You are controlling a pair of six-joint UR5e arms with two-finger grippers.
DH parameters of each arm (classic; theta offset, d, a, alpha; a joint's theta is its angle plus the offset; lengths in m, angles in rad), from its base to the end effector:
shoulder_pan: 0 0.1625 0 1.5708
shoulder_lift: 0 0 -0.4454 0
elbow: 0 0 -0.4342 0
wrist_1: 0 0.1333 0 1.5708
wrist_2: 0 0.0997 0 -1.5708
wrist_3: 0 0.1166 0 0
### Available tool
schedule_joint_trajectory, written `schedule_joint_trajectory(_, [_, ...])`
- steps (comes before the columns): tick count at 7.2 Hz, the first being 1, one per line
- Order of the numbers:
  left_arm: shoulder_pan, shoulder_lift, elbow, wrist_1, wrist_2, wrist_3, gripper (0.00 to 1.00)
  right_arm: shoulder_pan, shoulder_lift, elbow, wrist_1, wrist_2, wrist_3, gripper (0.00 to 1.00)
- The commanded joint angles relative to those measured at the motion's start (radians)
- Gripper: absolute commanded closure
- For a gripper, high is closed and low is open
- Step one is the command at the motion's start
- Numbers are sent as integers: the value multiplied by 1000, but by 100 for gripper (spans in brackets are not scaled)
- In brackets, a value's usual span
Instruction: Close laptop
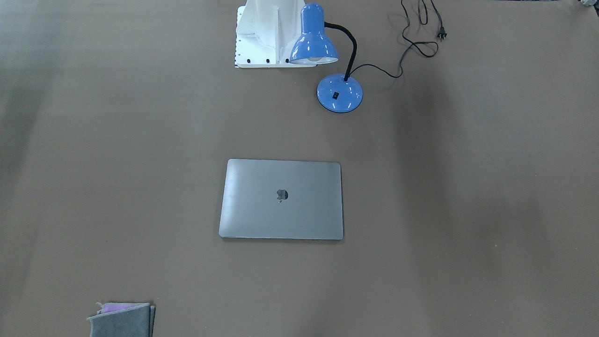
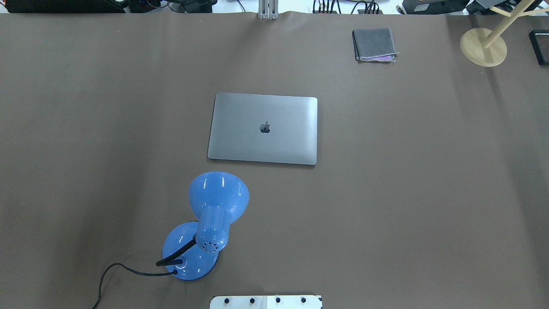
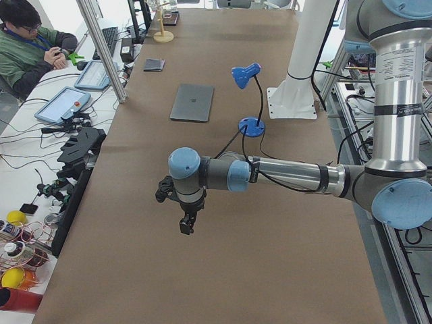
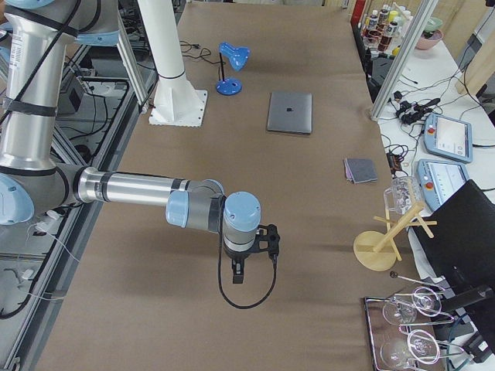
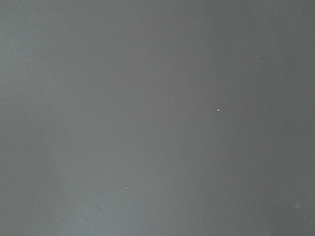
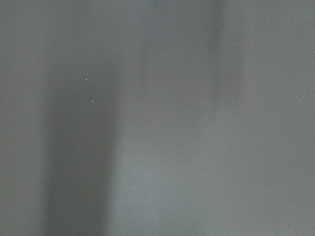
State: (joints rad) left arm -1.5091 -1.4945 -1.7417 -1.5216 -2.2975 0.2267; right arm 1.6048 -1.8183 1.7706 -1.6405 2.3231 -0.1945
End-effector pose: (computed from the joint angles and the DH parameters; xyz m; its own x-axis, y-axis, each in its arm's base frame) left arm -0.0248 -0.5043 0.6481 0.7112 0.2983 -0.6365 -0.2273 0.9544 0.1934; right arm 0.0677 -0.4116 0.7113 0.7198 -0.0890 0.6885 0.1074 0.9941 0.0162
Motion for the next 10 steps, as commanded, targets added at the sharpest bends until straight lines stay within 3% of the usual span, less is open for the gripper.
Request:
schedule_joint_trajectory(1, [0, 7, -12, 0, 1, 0, 2, 0, -16, -3, 1, -1, 3, 0])
schedule_joint_trajectory(10, [1, 5, -13, 0, 0, 0, 2, 0, -38, -5, 1, -2, 3, 0])
